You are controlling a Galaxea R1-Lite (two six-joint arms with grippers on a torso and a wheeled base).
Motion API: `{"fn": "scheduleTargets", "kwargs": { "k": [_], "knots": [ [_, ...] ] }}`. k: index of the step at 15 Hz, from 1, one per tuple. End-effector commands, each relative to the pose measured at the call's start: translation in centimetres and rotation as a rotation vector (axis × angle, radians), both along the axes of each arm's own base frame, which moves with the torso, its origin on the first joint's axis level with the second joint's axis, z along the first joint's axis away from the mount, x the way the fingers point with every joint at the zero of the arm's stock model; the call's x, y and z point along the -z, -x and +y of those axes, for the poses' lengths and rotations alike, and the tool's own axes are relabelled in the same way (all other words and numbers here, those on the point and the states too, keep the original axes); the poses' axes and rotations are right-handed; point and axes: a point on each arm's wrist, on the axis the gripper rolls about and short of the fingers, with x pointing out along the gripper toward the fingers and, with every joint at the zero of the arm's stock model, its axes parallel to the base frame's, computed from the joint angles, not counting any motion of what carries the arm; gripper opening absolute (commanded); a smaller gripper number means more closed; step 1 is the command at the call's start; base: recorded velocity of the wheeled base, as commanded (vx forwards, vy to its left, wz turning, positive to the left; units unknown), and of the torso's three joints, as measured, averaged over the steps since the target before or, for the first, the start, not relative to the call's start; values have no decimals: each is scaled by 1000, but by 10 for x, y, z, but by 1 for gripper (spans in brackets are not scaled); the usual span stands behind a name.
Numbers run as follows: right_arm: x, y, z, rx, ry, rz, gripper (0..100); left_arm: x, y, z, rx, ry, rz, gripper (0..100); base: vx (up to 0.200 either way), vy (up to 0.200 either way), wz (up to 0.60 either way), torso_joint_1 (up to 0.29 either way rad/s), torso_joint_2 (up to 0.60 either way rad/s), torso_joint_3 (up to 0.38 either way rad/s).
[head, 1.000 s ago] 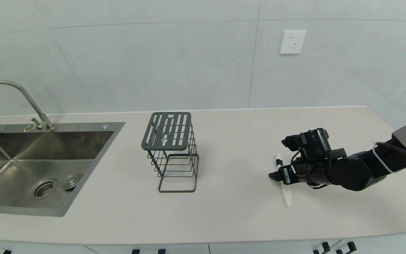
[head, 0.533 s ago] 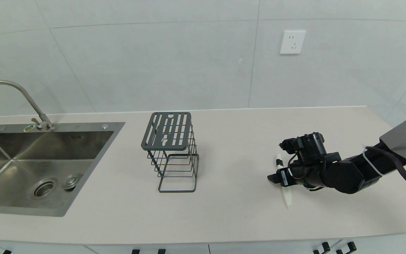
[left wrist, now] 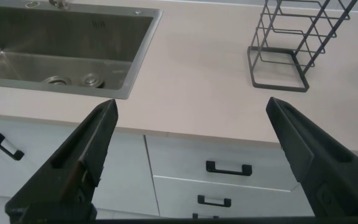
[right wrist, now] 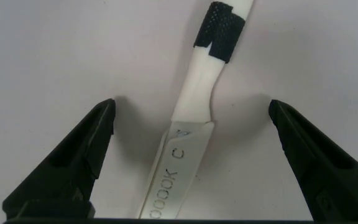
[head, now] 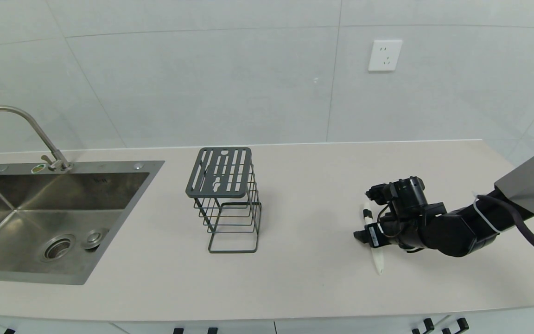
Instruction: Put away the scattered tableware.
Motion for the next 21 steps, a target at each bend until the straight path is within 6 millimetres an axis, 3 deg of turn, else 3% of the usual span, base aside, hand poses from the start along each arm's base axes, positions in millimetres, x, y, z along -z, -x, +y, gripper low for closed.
{"fn": "scheduleTargets", "kwargs": {
  "k": [1, 4, 6, 9, 13, 15, 17, 18, 21],
  "knots": [
    [2, 1, -1, -1, 8, 11, 0, 0, 0, 0, 0, 0, 1, 100, 0, 0, 0, 0, 0, 0],
    [20, 5, -2, 3, 30, 61, 0, 0, 0, 0, -1, 2, 1, 100, 0, 0, 0, 0, 0, 0],
    [20, 5, -2, 3, 30, 61, 0, 0, 0, 0, 0, -1, 1, 100, 0, 0, 0, 0, 0, 0],
    [-8, -4, 0, -4, -8, -43, 0, 0, 0, 0, 6, 0, 2, 100, 0, 0, 0, 0, 0, 0],
    [-56, 8, -4, -51, -1, -171, 0, 0, 0, -1, 41, -17, -1, 100, 0, 0, 0, 0, 0, 0],
    [-80, 20, -8, -83, -13, -227, 0, -15, 1, -3, 138, -115, -145, 100, 0, 0, 0, 0, 0, 0],
    [-90, 30, -11, -106, -19, -247, 0, -27, 4, -6, 242, -144, -234, 100, 0, 0, 0, 0, 0, 0],
    [-99, 41, -14, -170, -25, -264, 0, -47, 7, -7, 286, -151, -256, 100, 0, 0, 0, 0, 0, 0],
    [-122, 55, -18, -273, -17, -339, 0, -115, -12, -8, 441, -134, -240, 100, 0, 0, 0, 0, 0, 0]
  ]
}}
